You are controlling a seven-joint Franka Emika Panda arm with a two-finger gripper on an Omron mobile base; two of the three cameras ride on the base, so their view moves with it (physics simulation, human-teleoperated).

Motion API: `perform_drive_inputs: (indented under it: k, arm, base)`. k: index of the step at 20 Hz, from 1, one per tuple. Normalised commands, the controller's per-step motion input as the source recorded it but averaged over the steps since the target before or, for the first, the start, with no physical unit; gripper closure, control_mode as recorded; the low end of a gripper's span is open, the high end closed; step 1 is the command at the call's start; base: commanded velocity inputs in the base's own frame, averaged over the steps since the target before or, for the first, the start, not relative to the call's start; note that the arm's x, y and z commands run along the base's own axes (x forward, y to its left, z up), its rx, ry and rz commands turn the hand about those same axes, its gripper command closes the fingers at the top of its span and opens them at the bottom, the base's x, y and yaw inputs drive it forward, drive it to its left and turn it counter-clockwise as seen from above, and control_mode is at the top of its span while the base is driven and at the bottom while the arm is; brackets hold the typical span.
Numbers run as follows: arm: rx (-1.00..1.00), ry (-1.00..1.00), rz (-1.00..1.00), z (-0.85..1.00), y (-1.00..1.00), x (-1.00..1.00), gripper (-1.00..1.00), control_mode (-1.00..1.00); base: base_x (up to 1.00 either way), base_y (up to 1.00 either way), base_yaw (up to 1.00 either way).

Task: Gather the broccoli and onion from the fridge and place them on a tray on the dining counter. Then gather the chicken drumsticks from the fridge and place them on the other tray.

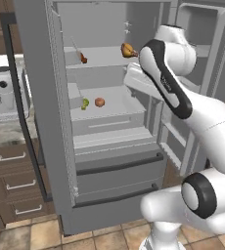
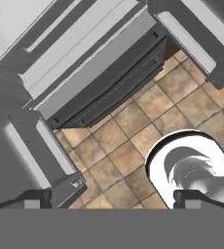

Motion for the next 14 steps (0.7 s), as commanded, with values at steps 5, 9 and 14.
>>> perform_drive_inputs:
  k: [5, 9, 14]
  arm:
    - [-0.29, 0.01, 0.09, -0.72, -0.26, -1.0, -1.0, -1.0]
    - [-0.13, -0.12, 0.27, -0.96, -0.66, -0.61, -1.0, -1.0]
    - [0.08, -0.05, 0.25, -0.41, -0.41, 0.52, -1.0, -1.0]
  base:
    - [0.0, 0.0, 0.0]
    - [0.0, 0.0, 0.0]
    - [0.0, 0.0, 0.0]
